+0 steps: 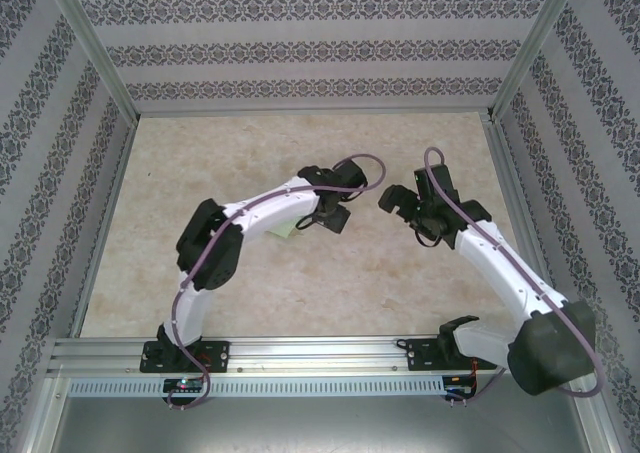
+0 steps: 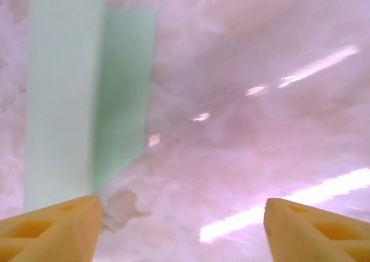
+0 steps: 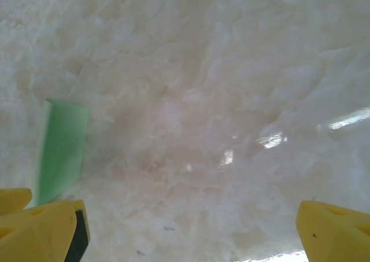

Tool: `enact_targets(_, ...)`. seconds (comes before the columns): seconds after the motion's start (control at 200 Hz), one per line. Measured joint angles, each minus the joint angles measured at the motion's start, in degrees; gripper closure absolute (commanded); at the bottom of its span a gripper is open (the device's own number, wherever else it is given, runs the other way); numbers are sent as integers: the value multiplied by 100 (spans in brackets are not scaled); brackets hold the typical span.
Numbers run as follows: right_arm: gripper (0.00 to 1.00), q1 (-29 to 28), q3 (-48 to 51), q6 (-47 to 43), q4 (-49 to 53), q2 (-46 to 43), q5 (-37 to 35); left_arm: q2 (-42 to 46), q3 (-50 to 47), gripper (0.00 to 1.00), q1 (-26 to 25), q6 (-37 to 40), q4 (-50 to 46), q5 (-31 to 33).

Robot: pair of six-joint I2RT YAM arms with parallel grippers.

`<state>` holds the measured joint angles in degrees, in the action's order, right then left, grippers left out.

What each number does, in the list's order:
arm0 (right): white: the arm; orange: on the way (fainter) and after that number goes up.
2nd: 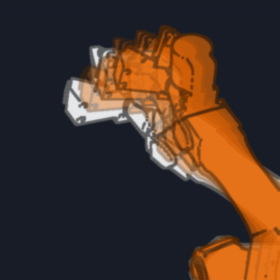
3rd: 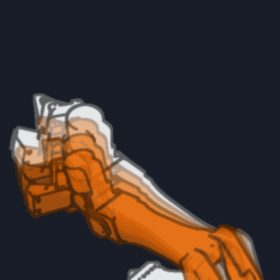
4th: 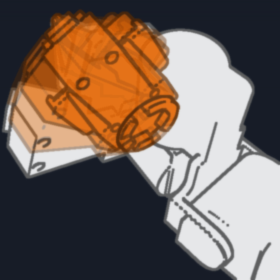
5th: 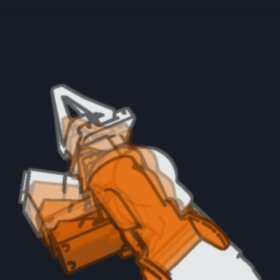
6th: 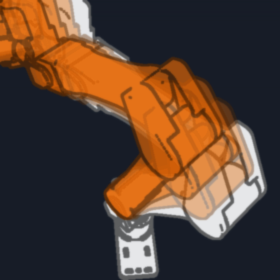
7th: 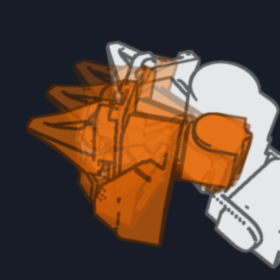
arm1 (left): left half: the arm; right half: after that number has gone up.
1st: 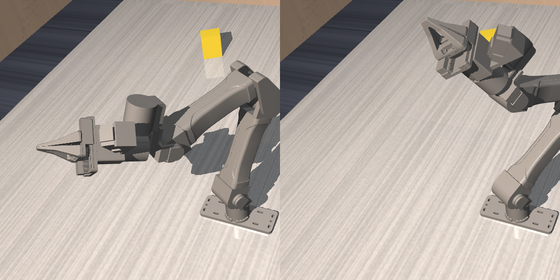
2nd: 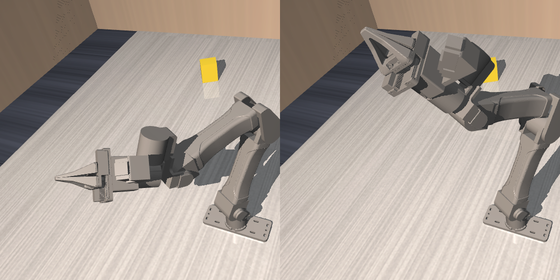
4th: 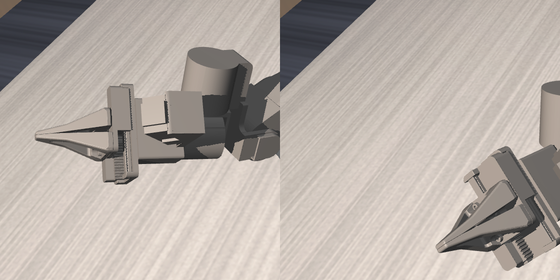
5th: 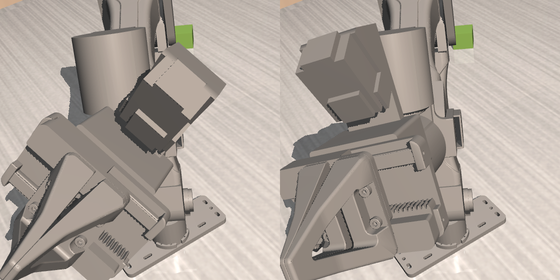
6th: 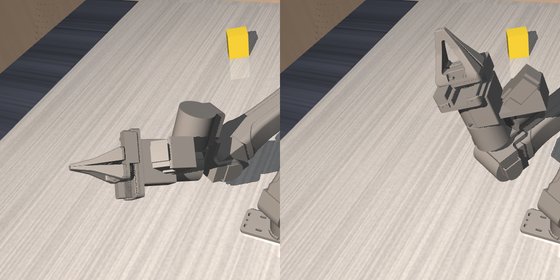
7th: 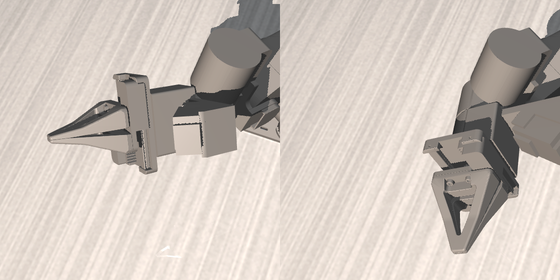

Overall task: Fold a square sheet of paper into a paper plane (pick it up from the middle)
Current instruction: Turn over the paper at the center of the table, then rotate the paper at the center of the table.

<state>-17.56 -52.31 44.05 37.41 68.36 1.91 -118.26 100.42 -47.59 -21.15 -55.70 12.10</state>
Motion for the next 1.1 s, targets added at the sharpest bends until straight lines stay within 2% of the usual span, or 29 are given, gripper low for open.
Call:
enact_targets(0.22,8,-216,-413,-11,-31,328,376,1296,-310,16,317,-284,387,-1132)
enact_targets(0.36,19,-636,-415,28,-420,752,535,1779,-1386,15,920,-564,940,-1631)
enact_targets(0.415,25,-820,-516,111,-492,1058,592,1818,-1735,9,1237,-691,1054,-1812)
enact_targets(0.475,28,-1060,-732,157,-560,1456,629,1860,-2052,7,1600,-800,1132,-1937)
enact_targets(0.614,37,-1735,-1408,313,-852,2262,608,2155,-2509,2,2328,-944,1198,-2092)
enact_targets(0.779,38,-2308,-1816,553,-1447,2946,570,2769,-2741,0,2981,-931,1198,-2052)
enact_targets(1.099,39,-2747,-2522,756,-1993,4229,649,3578,-3289,0,3633,-741,1174,-1869)
